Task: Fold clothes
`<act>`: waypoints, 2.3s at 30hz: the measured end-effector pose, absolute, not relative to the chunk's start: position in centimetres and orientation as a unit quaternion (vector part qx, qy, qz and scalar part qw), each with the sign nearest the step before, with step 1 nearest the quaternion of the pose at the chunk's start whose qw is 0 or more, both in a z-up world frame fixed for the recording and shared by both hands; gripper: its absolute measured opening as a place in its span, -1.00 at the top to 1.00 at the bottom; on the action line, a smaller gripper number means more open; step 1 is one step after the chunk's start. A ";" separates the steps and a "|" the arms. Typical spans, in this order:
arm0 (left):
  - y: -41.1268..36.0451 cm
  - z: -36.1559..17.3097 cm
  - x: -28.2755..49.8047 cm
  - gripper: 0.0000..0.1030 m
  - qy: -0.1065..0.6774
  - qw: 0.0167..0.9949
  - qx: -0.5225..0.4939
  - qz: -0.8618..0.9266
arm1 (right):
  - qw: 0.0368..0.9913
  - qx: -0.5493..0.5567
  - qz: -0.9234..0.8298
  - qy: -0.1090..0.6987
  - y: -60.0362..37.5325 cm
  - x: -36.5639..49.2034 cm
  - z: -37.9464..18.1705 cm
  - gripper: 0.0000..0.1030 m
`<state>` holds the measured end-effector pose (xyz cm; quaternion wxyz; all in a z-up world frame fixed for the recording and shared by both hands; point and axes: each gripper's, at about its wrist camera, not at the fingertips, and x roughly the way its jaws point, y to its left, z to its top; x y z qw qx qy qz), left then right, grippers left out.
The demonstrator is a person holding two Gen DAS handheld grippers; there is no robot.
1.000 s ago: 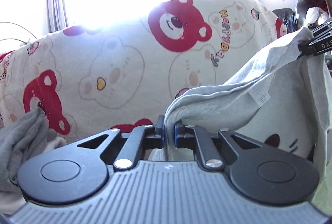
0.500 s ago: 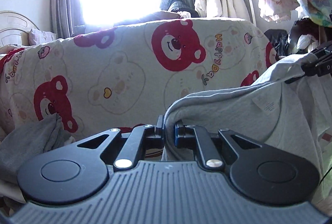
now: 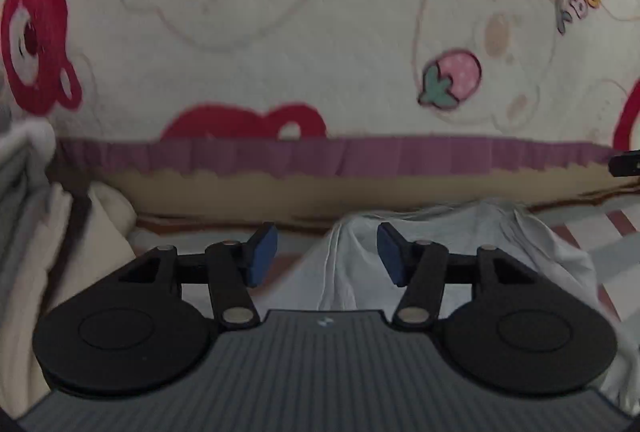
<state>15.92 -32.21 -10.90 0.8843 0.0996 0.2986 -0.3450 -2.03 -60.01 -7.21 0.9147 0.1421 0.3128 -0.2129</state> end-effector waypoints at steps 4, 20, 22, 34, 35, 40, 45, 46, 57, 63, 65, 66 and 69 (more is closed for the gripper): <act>-27.6 -16.5 13.6 -0.08 0.389 0.848 0.069 -0.353 | 0.889 0.195 -0.222 0.351 -58.9 -7.7 -12.3 0.11; -20.5 -20.9 6.7 -0.16 0.492 0.788 -0.125 -0.350 | 0.888 0.174 -0.185 0.383 -49.1 -16.7 -17.8 -0.27; -20.7 -21.5 7.1 -0.16 0.499 0.784 -0.145 -0.340 | 0.890 0.160 -0.193 0.382 -49.6 -15.5 -17.7 -0.29; -22.6 -21.5 8.8 -0.18 0.479 0.799 -0.165 -0.325 | 0.879 -0.015 -0.291 0.376 -54.3 -11.2 -13.3 0.81; -22.5 -21.3 8.8 -0.18 0.476 0.801 -0.167 -0.323 | 0.870 -0.057 -0.313 0.376 -55.0 -11.8 -11.9 0.89; -22.3 -21.6 9.0 -0.18 0.492 0.784 -0.186 -0.331 | 0.795 -0.224 -0.404 0.393 -59.2 -14.4 -8.8 0.87; -22.9 -22.3 8.4 -0.19 0.503 0.780 -0.173 -0.328 | 0.773 0.045 -0.445 0.450 -65.2 -18.8 -13.6 0.32; -22.8 -22.3 8.4 -0.20 0.505 0.780 -0.174 -0.328 | 0.776 0.115 -0.445 0.432 -65.4 -20.0 -14.0 0.26; -23.9 -23.0 8.2 0.04 0.526 0.754 -0.186 -0.348 | 0.847 0.335 -0.221 0.349 -55.7 -19.4 -18.0 -0.06; -23.8 -23.5 8.9 0.50 0.508 0.770 -0.216 -0.320 | 0.817 0.433 -0.161 0.345 -51.9 -13.9 -19.4 -0.20; -23.4 -23.1 9.2 0.51 0.485 0.788 -0.230 -0.302 | 0.835 0.395 -0.149 0.353 -48.9 -12.0 -18.8 -0.19; -23.3 -22.9 9.4 0.50 0.480 0.792 -0.229 -0.300 | 0.854 0.344 -0.140 0.365 -47.0 -10.9 -18.4 -0.19; -23.3 -21.9 9.8 0.44 0.482 0.800 -0.189 -0.302 | 0.902 0.144 -0.096 0.395 -40.9 -7.5 -17.3 -0.19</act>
